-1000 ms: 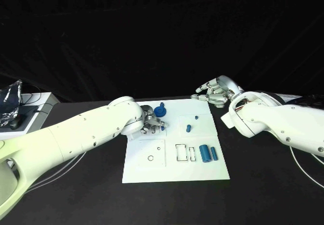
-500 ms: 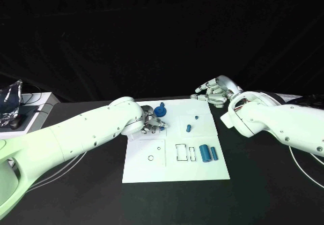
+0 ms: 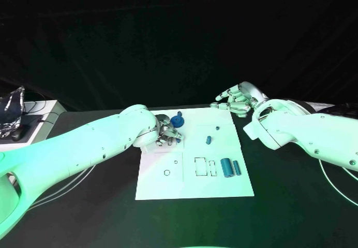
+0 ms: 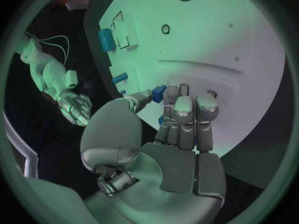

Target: Assemble the parts on the task board

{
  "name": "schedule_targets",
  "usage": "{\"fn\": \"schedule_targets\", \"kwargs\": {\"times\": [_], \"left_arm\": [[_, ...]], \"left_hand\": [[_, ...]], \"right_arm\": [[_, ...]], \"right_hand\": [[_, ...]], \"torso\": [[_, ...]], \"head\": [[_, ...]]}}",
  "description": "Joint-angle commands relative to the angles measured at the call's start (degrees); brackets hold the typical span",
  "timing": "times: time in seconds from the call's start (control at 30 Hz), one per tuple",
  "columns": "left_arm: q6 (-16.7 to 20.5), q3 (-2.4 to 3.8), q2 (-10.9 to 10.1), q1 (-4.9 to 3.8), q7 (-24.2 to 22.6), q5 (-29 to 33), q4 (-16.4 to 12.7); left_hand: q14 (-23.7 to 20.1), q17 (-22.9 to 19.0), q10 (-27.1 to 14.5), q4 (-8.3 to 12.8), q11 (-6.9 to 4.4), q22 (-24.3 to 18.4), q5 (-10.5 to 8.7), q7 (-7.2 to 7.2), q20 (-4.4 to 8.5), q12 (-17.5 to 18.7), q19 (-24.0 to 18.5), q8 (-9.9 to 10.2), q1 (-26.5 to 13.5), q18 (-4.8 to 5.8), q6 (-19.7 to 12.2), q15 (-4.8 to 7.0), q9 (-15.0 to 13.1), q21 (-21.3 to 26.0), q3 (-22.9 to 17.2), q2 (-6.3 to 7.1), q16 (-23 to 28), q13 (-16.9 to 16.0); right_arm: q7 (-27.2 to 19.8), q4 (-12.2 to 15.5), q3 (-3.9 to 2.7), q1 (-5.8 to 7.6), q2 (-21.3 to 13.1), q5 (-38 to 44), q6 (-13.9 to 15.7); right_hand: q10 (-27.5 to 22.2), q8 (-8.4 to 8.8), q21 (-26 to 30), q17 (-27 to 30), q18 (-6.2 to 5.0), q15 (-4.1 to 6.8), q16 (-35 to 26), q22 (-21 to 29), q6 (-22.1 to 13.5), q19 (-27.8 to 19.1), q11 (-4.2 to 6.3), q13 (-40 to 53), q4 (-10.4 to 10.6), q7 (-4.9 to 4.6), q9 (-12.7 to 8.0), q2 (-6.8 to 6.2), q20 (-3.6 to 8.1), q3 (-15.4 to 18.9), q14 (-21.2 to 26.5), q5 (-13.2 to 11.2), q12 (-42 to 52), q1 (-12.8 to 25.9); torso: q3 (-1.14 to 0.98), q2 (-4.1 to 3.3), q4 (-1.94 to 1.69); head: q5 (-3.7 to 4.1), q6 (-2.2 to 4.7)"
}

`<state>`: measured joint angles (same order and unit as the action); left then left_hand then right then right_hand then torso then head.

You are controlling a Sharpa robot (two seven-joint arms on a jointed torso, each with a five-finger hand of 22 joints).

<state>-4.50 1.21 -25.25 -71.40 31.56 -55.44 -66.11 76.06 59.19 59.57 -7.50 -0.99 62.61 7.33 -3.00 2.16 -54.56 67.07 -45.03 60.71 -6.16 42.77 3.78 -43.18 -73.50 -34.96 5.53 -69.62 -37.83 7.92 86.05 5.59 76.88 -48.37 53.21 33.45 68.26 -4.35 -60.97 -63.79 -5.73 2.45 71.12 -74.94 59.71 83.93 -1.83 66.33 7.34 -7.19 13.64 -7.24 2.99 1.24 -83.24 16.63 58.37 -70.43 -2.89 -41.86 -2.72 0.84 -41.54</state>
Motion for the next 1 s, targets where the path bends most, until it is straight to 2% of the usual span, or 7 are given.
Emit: {"fn": "schedule_targets", "kwargs": {"times": [0.03, 0.37, 0.67, 0.77, 0.83, 0.9, 1.0], "left_arm": [[-1.2, -0.19, -0.1, 0.27, -0.8, 1.0, -0.2], [-0.7, -0.19, -0.8, 0.28, -1.1, 1.1, -0.8], [1.1, -0.13, -2.5, 0.29, -0.8, 1.2, -2.8], [1.7, -0.09, -3.6, 0.28, -0.3, 1.3, -4.3], [1.8, -0.05, -4.4, 0.25, 0.1, 1.2, -5.4], [1.9, -0.01, -5.2, 0.16, 0.6, 1.2, -6.5], [1.8, 0.04, -6.2, 0.01, 1.2, 1.1, -7.6]], "left_hand": [[-0.4, -0.1, 0.1, 8.2, 0.09, 0.2, 0.43, -0.08, -0.01, 0.3, -0.5, -0.2, 0.8, -0.37, -0.6, -0.2, -0.8, 0.5, -8.5, -1.66, 0.2, 0.1], [-0.6, -0.5, 0.0, 9.5, 0.17, 0.7, 0.87, -0.3, -0.2, 0.4, -0.6, -0.5, -0.2, -0.6, -0.8, -0.28, -1.6, 1.0, -10.2, -2.0, 0.4, 0.3], [0.6, 0.4, 1.4, 10.4, -0.33, 1.8, 6.6, 0.08, 0.21, 0.6, 0.4, -0.5, -0.8, -0.44, 0.7, 0.15, -1.6, 0.5, -10.7, -0.64, -0.3, 0.7], [1.1, 1.0, 2.1, 10.8, -0.56, 2.1, 8.36, 0.29, 0.34, 0.8, 0.9, -0.2, -1.1, -0.38, 1.4, 0.36, -1.5, 0.3, -10.7, -0.17, -0.5, 0.8], [1.6, 1.3, 2.7, 11.1, -0.75, 2.4, 9.63, 0.44, 0.41, 1.2, 1.2, 0.1, -1.2, -0.38, 2.1, 0.55, -1.4, 0.1, -10.8, 0.18, -0.6, 1.0], [2.2, 1.8, 3.7, 11.6, -0.99, 2.7, 10.63, 0.62, 0.62, 2.2, 1.8, 1.2, -1.4, -0.4, 3.1, 0.76, -1.1, 0.0, -10.6, 0.46, -0.4, 1.3], [2.5, 2.2, 3.8, 11.8, -1.0, 3.0, 11.22, 0.62, 0.68, 2.5, 2.0, 1.5, -1.5, -0.3, 3.5, 0.79, -1.5, 0.0, -10.6, 0.47, -0.2, 1.0]], "right_arm": [[-0.3, -0.1, -0.03, 0.02, 0.1, 0.6, -0.8], [-0.4, -0.2, -0.03, 0.02, 0.0, 0.6, -0.8], [-2.9, -1.1, -0.02, 0.02, -0.1, -1.2, -0.1], [-6.1, -2.2, 0.01, 0.02, 0.0, -4.6, 1.0], [-9.1, -3.2, 0.04, 0.02, 0.1, -8.3, 1.6], [-12.5, -4.3, 0.07, 0.02, 0.3, -12.4, 1.8], [-17.8, -5.7, 0.1, 0.03, 0.5, -18.4, 1.8]], "right_hand": [[0.1, 0.29, 0.1, 0.0, -0.02, 0.18, -0.3, -8.2, -0.3, 3.3, 0.36, 0.0, -0.2, -0.01, 0.0, 0.52, 0.39, 0.0, 0.1, 0.3, -0.1, 0.1], [0.1, 0.28, 0.1, 0.0, -0.02, 0.17, -0.3, -8.2, -0.3, 3.3, 0.35, 0.1, -0.2, -0.03, -0.1, 0.55, 0.38, 0.0, 0.0, 0.3, -0.1, 0.1], [-0.7, 0.24, 1.4, 1.1, -0.18, 0.18, -1.3, -7.9, -0.3, 2.9, 0.38, -1.0, -0.4, -0.02, -0.2, 0.53, 0.32, 0.0, 0.3, 0.4, -1.5, 0.0], [-3.5, 0.15, 10.4, 6.9, -1.12, 0.44, -7.5, -5.5, -0.1, 1.3, 0.62, -6.7, -1.1, 0.15, -0.2, 0.88, 0.38, 0.2, 1.4, 0.6, -8.0, -0.3], [-4.7, 0.24, 32.5, 16.5, -2.6, 0.38, -18.9, 2.5, -0.4, -2.1, 0.53, -13.9, -2.6, -0.04, -0.4, 1.81, 0.22, 0.9, 3.4, 1.3, -15.0, -1.3], [-6.6, 0.29, 43.6, 18.3, -2.36, -0.27, -22.6, 7.6, -1.2, -5.1, -0.08, -17.2, -3.7, -0.61, -0.7, 2.77, -0.36, 1.0, 6.2, 2.0, -17.8, -2.5], [-9.1, -0.06, 50.6, 22.3, -0.91, -1.65, -30.0, 13.6, -2.9, -9.2, -1.43, -23.4, -5.5, -1.5, -1.8, 3.68, -1.71, 1.0, 10.0, 2.7, -22.9, -4.7]], "torso": [[0.01, -0.02, 0.03], [-0.01, 0.0, -0.01], [0.01, 0.13, 0.04], [-0.03, 0.23, 0.03], [-0.06, 0.23, 0.0], [-0.05, 0.42, 0.02], [-0.01, 0.63, -0.05]], "head": [[-0.08, -0.04], [-0.09, -0.06], [-0.31, -0.11], [-0.44, -0.13], [-0.51, -0.04], [-0.59, -0.15], [-0.79, -0.28]]}}
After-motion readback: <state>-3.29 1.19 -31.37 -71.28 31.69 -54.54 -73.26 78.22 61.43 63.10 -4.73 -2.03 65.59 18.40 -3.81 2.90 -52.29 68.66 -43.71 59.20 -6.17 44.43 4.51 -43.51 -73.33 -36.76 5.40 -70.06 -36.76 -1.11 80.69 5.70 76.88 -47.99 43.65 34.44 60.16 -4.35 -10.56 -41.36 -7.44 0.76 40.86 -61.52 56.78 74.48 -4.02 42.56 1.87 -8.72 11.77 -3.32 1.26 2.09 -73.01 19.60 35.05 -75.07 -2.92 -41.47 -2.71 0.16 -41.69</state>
